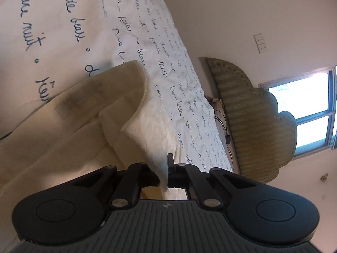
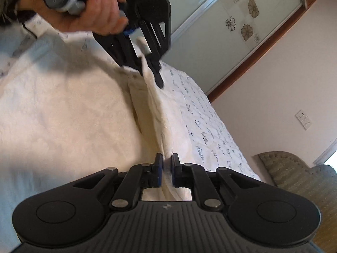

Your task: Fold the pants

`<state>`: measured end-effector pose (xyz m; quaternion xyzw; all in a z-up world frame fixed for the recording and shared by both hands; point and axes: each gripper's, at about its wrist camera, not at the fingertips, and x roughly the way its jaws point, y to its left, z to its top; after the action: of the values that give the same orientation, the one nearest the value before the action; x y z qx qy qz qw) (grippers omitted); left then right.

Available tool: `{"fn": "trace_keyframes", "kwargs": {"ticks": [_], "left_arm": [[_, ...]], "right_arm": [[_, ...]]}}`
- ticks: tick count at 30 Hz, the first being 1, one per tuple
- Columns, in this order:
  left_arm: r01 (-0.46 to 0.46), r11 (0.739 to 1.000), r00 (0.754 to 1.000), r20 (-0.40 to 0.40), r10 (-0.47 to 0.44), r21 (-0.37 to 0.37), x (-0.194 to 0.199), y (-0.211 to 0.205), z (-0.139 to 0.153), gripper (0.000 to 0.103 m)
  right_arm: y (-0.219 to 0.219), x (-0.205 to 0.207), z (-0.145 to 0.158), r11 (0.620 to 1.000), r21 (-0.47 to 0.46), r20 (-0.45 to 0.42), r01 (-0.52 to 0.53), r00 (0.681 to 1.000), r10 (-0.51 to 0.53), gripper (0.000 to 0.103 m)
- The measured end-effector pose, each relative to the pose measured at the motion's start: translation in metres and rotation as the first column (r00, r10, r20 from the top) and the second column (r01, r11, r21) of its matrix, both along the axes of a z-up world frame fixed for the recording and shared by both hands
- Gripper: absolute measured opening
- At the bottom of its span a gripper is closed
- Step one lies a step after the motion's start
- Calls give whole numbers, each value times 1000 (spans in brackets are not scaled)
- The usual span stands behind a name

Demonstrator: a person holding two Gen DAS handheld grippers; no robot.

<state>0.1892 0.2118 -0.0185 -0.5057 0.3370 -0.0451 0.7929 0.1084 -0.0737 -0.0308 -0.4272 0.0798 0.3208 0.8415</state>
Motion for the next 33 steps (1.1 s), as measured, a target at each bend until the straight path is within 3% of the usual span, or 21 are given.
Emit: {"fn": "trace_keyframes", "kwargs": {"ticks": [3, 5, 9, 16, 18, 23, 27, 33], "left_arm": [[13, 999, 999, 34, -15, 45, -10, -3, 8, 5], [18, 998, 998, 51, -21, 59, -12, -4, 13, 5], [18, 996, 997, 77, -25, 82, -15, -12, 21, 5], [20, 990, 996, 86, -32, 138, -29, -17, 28, 4], [32, 987, 995, 91, -46, 156, -36, -14, 31, 4], [99, 955, 982, 128, -139, 279, -71, -4, 42, 4], [152, 921, 976, 95, -198, 358, -99, -2, 38, 4], [159, 861, 975, 57, -213, 483, -139, -5, 29, 4]], "right_arm": [[-7, -2, -14, 993, -102, 94, 60, 994, -51, 18], [-22, 4, -18, 982, -146, 108, 122, 988, -106, 19], [-66, 28, -16, 948, -151, 87, 282, 959, -271, 20], [-98, 74, -27, 911, -130, 99, 392, 919, -381, 20], [-100, 78, -19, 912, -79, 35, 402, 916, -400, 5], [-106, 26, 7, 926, -82, 81, 368, 929, -362, 4], [-98, -40, 13, 938, -147, 84, 314, 949, -304, 4], [-88, -105, -8, 953, -165, -45, 254, 963, -265, 4]]}}
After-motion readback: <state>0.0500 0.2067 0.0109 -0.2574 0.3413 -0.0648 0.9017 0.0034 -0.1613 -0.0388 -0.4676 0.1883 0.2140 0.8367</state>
